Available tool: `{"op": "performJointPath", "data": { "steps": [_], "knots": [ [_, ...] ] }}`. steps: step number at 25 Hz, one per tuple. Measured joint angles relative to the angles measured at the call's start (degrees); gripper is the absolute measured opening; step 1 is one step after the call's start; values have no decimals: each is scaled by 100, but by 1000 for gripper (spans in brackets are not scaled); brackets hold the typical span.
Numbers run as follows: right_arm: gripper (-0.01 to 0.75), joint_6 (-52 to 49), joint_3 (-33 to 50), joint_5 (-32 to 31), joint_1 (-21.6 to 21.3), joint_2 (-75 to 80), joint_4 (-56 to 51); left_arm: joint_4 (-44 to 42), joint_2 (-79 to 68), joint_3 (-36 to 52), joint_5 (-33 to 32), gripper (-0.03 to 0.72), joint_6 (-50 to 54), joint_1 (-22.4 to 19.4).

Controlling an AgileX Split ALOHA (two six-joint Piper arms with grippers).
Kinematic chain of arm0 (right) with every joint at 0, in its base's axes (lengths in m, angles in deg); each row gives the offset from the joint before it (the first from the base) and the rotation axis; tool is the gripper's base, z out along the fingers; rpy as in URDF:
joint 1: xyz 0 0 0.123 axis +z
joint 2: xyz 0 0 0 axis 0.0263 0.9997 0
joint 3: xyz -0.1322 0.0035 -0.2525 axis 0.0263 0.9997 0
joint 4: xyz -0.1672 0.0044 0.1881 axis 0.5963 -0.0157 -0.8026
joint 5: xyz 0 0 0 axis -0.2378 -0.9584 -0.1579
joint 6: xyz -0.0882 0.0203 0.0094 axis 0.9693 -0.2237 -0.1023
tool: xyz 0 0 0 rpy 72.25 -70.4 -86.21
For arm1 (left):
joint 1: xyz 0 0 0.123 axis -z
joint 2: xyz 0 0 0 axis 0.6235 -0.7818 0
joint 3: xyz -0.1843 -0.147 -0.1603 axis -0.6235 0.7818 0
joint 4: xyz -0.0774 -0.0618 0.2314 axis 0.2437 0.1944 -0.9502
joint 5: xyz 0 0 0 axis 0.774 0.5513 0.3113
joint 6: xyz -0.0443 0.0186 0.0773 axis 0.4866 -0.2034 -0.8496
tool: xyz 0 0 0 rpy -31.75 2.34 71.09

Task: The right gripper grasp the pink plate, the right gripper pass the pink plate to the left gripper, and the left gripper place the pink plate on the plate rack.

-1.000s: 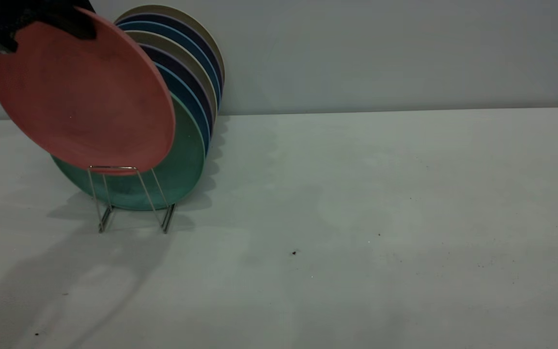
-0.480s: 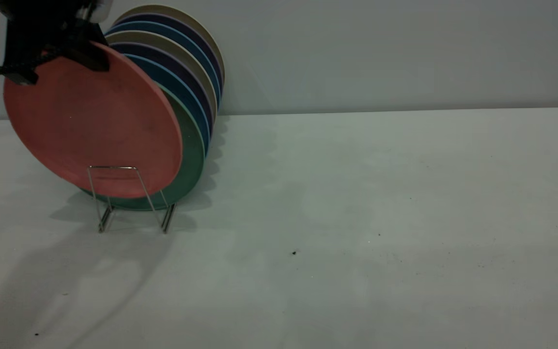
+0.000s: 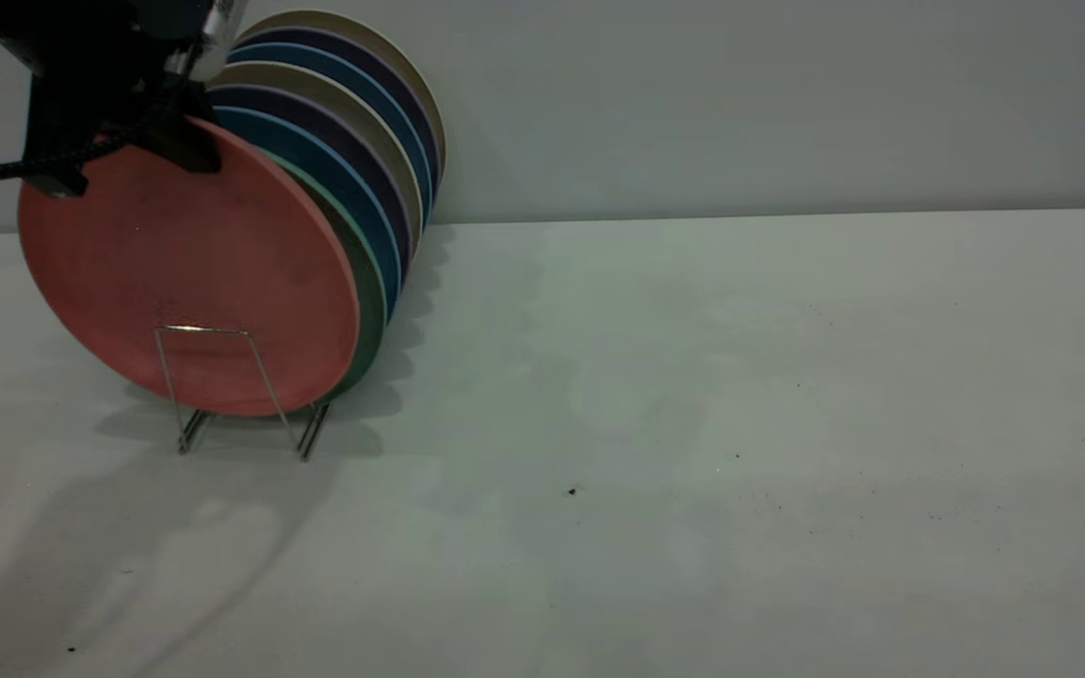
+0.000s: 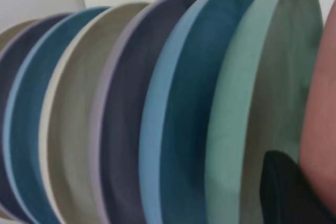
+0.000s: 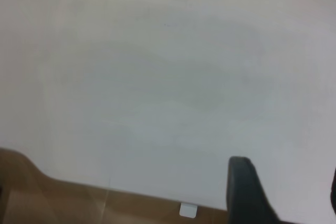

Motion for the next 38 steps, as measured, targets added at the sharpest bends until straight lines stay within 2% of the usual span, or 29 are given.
{"op": "performJointPath", "data": {
  "steps": [7,16,22,29,33,38],
  "knots": [
    [403,0,0,0,0,0,2,0,-20,0,-125,126,207,0],
    [403,-6,0,0,0,0,2,0,-20,0,-165,308,636,0],
    [403,-6,0,0,0,0,2,0,0,0,-246,325,802,0],
    [403,-46,0,0,0,0,29,-346,644,0,-1015,325,1442,0],
    [403,-86,0,2,0,0,62,-577,1236,0,-1304,325,2193,0],
    [403,-176,0,12,0,0,127,-599,2294,0,-1867,325,3790,0]
  ]
}}
